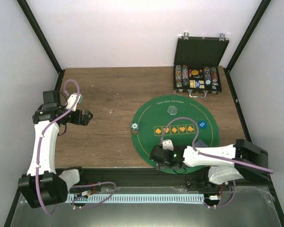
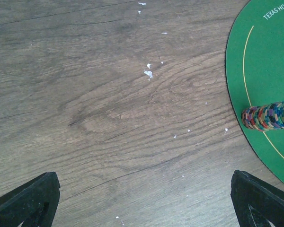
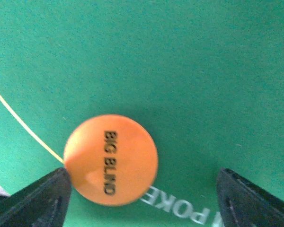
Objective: Distribute texas hold em gaming equipment
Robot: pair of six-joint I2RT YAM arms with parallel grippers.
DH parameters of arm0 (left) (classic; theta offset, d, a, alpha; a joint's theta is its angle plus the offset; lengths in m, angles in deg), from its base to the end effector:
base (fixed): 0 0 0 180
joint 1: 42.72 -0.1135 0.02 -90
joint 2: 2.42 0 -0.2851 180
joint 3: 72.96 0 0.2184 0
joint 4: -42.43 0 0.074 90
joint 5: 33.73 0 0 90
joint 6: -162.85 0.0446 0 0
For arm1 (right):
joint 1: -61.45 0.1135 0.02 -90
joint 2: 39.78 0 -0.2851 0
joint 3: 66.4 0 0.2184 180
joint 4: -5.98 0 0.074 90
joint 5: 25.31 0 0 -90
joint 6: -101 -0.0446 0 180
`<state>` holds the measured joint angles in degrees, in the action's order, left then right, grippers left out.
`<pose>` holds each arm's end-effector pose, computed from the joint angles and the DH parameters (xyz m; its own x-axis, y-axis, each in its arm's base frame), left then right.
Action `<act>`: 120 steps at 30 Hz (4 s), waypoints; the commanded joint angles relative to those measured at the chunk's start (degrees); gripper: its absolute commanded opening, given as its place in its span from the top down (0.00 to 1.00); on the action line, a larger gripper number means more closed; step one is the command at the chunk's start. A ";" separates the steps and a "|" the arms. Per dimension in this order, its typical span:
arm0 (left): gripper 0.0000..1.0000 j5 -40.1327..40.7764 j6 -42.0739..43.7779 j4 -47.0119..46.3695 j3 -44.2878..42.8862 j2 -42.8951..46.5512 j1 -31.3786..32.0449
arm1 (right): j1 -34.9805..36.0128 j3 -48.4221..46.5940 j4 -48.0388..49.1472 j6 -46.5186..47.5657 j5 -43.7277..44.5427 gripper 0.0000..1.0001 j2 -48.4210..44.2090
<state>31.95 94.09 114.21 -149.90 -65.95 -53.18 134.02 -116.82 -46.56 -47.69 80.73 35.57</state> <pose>0.1661 0.0120 0.3218 -0.7634 0.1948 -0.6158 0.3471 0.9278 -0.1368 0.0631 0.1597 0.1832 -0.9200 -0.1892 -0.3432 -0.2174 0.9750 0.0452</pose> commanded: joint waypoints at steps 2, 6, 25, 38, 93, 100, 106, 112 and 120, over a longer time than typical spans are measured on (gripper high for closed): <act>0.00 -0.77 0.40 0.45 -2.05 -0.38 0.16 | -3.22 -3.44 -9.53 3.06 3.13 0.10 -6.29; 0.01 -1.07 0.58 1.12 -3.09 -0.46 0.13 | -12.04 -5.79 -8.08 12.81 2.61 0.07 -13.03; 0.00 -3.46 2.11 5.43 -9.45 -5.37 0.52 | -30.52 -32.60 5.51 54.97 -27.14 0.00 1.01; 0.00 -3.16 1.69 5.60 -10.17 -9.48 0.96 | -22.62 -52.83 -4.47 61.99 -17.34 0.00 29.16; 0.01 -1.74 1.79 4.90 -9.90 -10.41 1.05 | -19.23 -58.16 -11.81 59.36 -13.78 0.87 34.96; 0.00 -1.63 1.91 4.96 -9.86 -9.80 0.98 | -19.76 -63.33 -15.35 59.66 -13.72 0.99 35.42; 0.01 -1.59 2.04 5.07 -9.89 -9.53 1.01 | -26.28 -61.72 -17.51 58.98 -13.70 0.99 31.65; 0.00 -1.64 2.09 5.25 -9.97 -9.45 1.07 | -38.79 -51.56 -14.92 59.82 -13.34 0.99 25.35; 0.00 -1.94 2.50 5.85 -10.35 -9.59 1.05 | -58.19 -39.38 -7.62 59.66 -15.76 0.99 20.70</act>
<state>30.51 95.79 119.39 -159.02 -76.48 -52.42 81.98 -158.96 -58.56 11.82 66.61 59.31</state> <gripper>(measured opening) 0.995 0.420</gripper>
